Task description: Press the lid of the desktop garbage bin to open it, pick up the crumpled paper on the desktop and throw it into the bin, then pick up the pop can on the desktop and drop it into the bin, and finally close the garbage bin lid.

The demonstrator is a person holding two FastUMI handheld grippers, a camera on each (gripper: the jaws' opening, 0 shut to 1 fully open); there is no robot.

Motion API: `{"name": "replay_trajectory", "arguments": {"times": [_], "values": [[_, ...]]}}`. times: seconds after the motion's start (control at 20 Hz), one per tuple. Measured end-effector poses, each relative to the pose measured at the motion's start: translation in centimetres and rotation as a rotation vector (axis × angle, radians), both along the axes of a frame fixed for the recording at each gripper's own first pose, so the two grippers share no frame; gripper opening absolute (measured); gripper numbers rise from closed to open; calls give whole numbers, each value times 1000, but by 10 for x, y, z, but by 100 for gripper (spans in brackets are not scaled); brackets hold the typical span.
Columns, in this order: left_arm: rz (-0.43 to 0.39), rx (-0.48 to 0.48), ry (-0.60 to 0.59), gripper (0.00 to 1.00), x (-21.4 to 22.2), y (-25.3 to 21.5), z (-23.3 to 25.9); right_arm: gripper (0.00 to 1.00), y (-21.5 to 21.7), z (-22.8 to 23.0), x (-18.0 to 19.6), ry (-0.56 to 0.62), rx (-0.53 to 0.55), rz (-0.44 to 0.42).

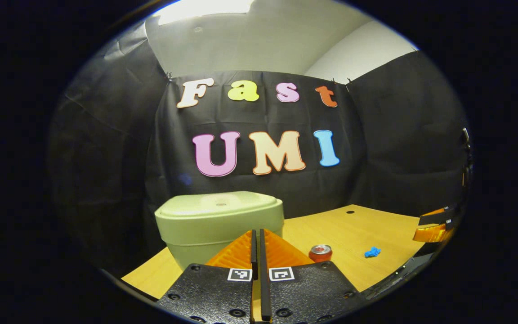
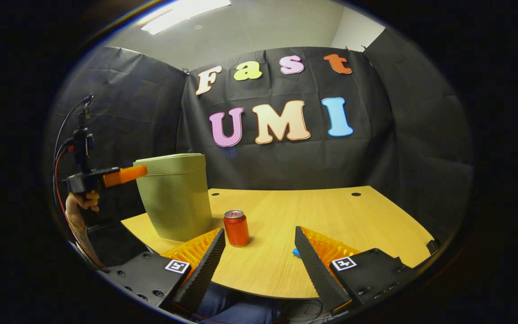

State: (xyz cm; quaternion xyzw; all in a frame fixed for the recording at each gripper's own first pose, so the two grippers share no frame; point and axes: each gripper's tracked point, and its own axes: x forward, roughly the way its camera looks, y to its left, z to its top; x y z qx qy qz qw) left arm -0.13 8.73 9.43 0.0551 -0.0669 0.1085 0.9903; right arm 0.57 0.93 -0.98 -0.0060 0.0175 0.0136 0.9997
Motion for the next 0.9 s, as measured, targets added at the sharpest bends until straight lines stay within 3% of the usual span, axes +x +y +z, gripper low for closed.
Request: {"name": "replay_trajectory", "arguments": {"times": [0.3, 0.55, 0.9], "values": [[75, 68, -68, 0, 5, 26, 48, 98, -4, -2, 1, 9, -1, -11], [102, 10, -14, 0, 15, 51, 36, 98, -2, 7, -7, -19, -4, -3], [131, 26, 40, 0, 27, 64, 29, 98, -6, 8, -9, -22, 16, -7]]}}
